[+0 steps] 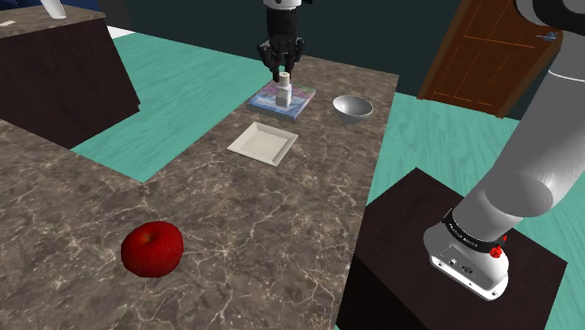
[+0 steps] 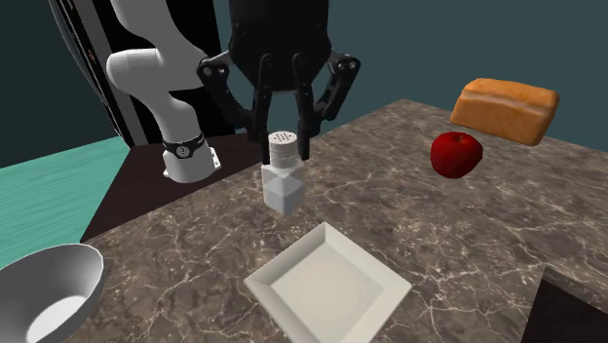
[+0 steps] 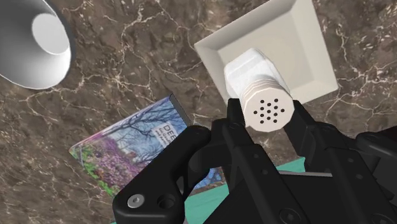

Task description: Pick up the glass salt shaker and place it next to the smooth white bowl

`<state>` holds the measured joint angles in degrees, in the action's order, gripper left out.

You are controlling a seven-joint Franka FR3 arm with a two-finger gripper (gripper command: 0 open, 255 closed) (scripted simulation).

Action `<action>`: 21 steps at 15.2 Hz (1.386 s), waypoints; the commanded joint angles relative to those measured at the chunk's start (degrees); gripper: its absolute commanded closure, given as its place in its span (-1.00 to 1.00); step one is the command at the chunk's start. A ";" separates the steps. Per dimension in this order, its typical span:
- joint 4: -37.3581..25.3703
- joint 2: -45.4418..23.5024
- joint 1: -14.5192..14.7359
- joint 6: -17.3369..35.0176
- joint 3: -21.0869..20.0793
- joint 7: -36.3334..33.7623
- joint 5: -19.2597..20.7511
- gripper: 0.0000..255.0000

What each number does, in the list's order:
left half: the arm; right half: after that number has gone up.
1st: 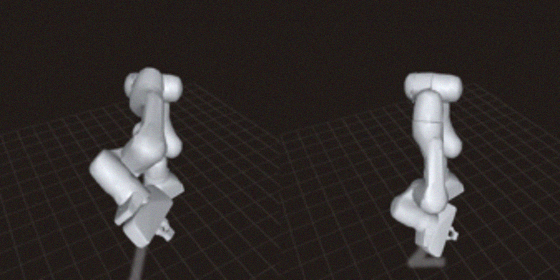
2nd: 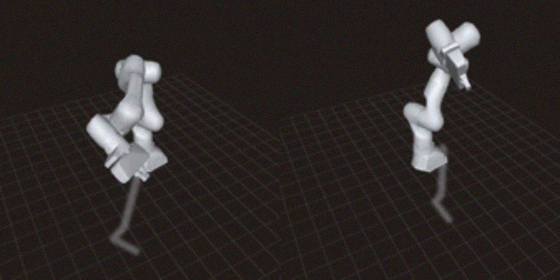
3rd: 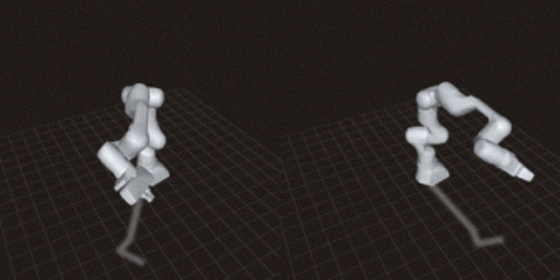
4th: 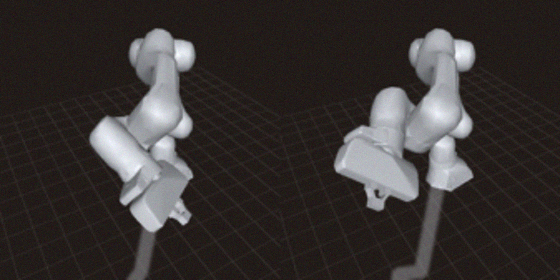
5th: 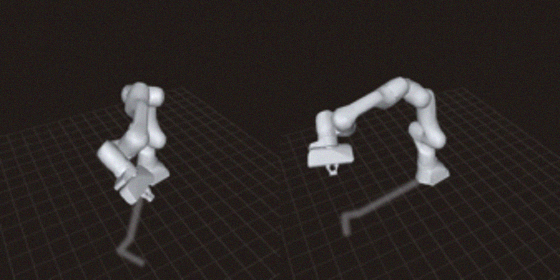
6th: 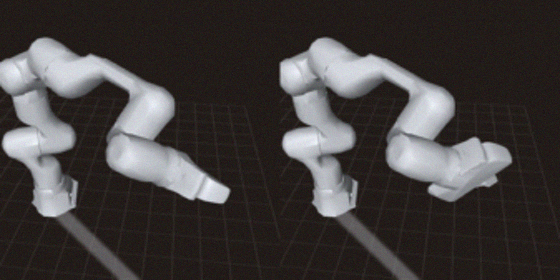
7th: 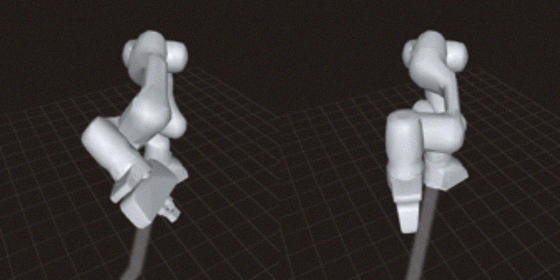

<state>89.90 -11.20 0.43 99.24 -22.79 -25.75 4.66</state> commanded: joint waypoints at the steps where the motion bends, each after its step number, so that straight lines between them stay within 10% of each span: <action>1: 1.37 1.39 -2.02 0.18 1.10 3.21 -0.67 1.00; 21: -5.46 -3.17 -16.47 -1.45 11.31 28.11 -1.10 1.00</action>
<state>85.20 -13.67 -15.23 97.81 -12.03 0.91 3.52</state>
